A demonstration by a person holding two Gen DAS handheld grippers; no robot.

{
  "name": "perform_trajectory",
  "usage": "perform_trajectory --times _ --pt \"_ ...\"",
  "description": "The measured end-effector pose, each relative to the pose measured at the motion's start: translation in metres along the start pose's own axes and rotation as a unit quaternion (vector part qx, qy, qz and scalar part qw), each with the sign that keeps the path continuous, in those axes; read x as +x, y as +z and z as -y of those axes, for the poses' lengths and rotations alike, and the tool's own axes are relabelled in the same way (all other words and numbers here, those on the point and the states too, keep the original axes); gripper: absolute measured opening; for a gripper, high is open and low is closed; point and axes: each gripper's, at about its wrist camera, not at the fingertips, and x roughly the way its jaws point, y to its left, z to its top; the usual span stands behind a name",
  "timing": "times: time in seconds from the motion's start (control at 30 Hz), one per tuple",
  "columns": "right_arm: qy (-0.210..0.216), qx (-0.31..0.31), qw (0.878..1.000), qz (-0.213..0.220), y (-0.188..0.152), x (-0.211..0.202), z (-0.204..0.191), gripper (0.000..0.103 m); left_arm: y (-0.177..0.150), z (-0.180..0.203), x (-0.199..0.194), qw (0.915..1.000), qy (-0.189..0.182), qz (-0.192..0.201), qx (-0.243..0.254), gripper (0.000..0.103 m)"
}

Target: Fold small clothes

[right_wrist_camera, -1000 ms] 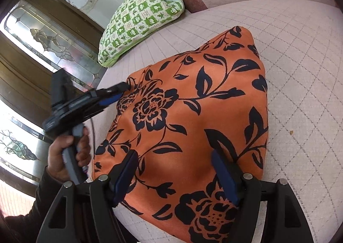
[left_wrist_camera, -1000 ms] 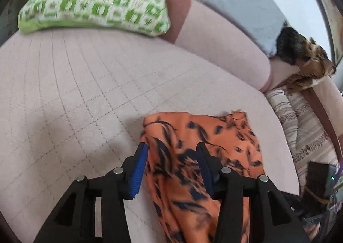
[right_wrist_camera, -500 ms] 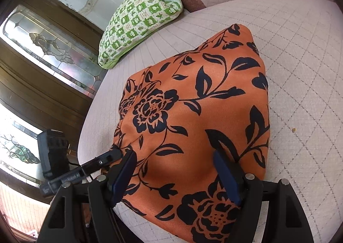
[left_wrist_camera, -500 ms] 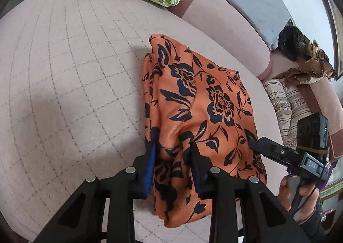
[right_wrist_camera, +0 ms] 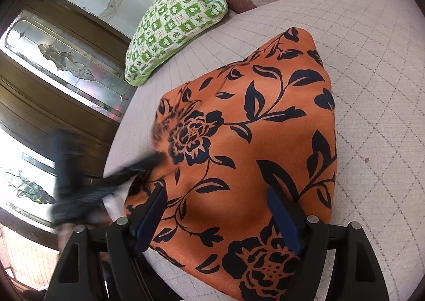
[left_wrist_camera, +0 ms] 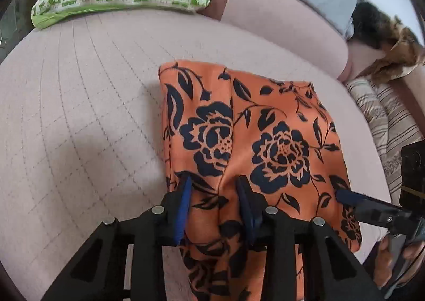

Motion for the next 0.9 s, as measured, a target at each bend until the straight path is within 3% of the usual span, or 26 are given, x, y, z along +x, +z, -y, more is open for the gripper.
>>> perform_trajectory --times 0.13,0.2,0.27,0.37,0.4,0.47,0.5,0.7,0.8,0.9 --pt "0.026 0.018 0.999 -0.004 0.009 -0.012 0.0 0.08 0.002 0.012 -0.02 0.9997 0.004 0.02 0.015 0.037" --pt "0.068 0.024 0.997 0.013 0.02 -0.025 -0.001 0.08 0.004 0.02 -0.036 0.9984 0.003 0.047 0.032 0.044" --pt "0.084 0.034 0.996 0.026 0.038 -0.03 0.003 0.08 0.004 0.022 -0.038 0.998 -0.005 0.054 0.033 0.049" --pt "0.11 0.087 0.99 0.033 0.068 -0.018 0.028 0.08 0.0 0.019 -0.011 0.9988 0.028 0.021 0.034 0.049" --pt "0.114 0.1 0.988 0.032 0.074 -0.01 0.037 0.08 -0.003 0.014 0.001 0.9989 0.038 0.009 0.026 0.055" --pt "0.089 0.154 0.984 0.002 0.081 0.023 0.071 0.081 -0.005 0.004 0.007 0.9994 0.033 0.01 0.0 0.065" --pt "0.106 0.19 0.976 0.004 0.078 0.029 0.083 0.079 -0.005 0.001 0.006 0.9995 0.026 0.007 -0.014 0.065" --pt "0.134 0.122 0.983 0.041 0.07 -0.008 0.04 0.08 -0.01 0.004 -0.015 0.9992 0.031 0.027 -0.003 0.065" --pt "0.089 0.137 0.986 0.011 0.057 0.007 0.052 0.083 -0.016 0.008 -0.03 0.9987 0.033 0.037 -0.008 0.065" --pt "0.1 0.131 0.986 0.032 0.048 -0.01 0.043 0.082 -0.025 0.005 -0.046 0.9981 0.039 0.047 -0.013 0.065"
